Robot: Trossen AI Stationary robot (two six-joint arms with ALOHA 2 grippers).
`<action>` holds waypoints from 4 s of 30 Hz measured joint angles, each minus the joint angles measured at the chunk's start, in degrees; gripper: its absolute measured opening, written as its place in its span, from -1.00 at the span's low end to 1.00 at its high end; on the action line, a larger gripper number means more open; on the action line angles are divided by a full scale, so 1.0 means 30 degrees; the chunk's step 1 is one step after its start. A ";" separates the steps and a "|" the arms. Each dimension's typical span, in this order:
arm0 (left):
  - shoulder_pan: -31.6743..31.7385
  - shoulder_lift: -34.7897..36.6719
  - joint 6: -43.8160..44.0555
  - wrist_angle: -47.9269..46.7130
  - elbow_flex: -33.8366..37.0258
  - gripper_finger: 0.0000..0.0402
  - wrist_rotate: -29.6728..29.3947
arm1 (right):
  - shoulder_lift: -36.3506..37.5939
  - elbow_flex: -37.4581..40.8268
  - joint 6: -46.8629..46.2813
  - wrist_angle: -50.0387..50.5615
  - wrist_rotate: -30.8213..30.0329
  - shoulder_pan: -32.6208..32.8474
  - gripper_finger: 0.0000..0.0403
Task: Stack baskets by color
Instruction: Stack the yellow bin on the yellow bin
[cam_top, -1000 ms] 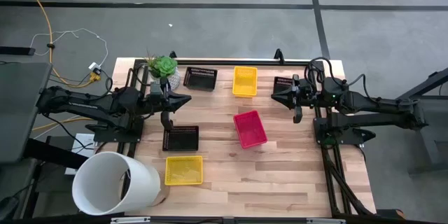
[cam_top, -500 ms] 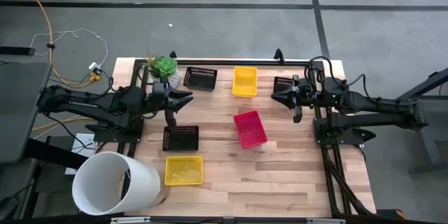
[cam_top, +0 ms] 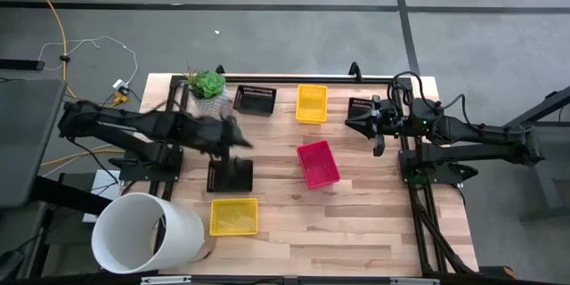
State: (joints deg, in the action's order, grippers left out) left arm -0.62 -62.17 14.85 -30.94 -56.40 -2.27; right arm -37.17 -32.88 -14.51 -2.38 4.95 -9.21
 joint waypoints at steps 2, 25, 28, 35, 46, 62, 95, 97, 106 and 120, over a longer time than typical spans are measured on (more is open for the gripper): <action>-0.0761 -0.1081 -0.0008 -0.1261 -0.0393 0.29 0.1014 | 0.0000 0.0000 0.0004 0.0006 0.0000 0.0000 -1.00; -0.6556 -0.9845 0.2667 -0.3268 -0.0453 0.28 -0.0636 | 0.0007 0.0000 -0.0344 0.0921 0.0007 0.0000 -1.00; -0.6534 -0.9799 0.2983 -0.3184 -0.0453 0.28 -0.1053 | 0.0000 0.0000 -0.0344 0.1009 0.0134 0.0000 -1.00; -0.6581 -0.9597 0.2983 -0.3356 -0.0445 0.28 -0.0958 | 0.0000 0.0000 -0.0330 0.1116 0.0312 0.0000 -1.00; -0.6428 -0.9597 0.2257 -0.2955 0.0152 0.11 -0.0390 | 0.0000 0.0000 -0.0332 0.1172 0.0299 0.0000 -1.00; -0.6406 -1.0962 0.0937 -0.2838 0.0167 -0.39 -0.0769 | 0.0000 0.0000 -0.0339 0.1242 0.0291 0.0000 -1.00; 0.0588 -0.4490 0.1032 0.2852 -0.4669 -1.00 -0.4544 | 0.0823 -0.0036 -0.4755 -0.3711 0.0239 -0.0053 -1.00; 0.2213 -0.4871 0.1268 0.4631 -0.4549 -1.00 -0.4665 | 0.1067 -0.0036 -0.5031 -0.3533 0.0240 -0.0058 -1.00; 0.7223 -0.9508 0.7973 0.9436 -0.4631 -1.00 -0.3523 | 0.1142 -0.0022 -0.4506 -0.3662 -0.0503 -0.0058 -1.00; 0.8513 -1.4925 1.2203 0.6786 -0.8146 -1.00 -0.5934 | 0.1144 -0.0022 -0.4156 -0.3530 -0.1654 -0.0058 -1.00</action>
State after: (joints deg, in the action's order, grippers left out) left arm 24.92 -106.94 51.46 -10.58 -80.84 -20.07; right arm -33.74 -32.95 -26.98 -12.97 -0.01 -9.39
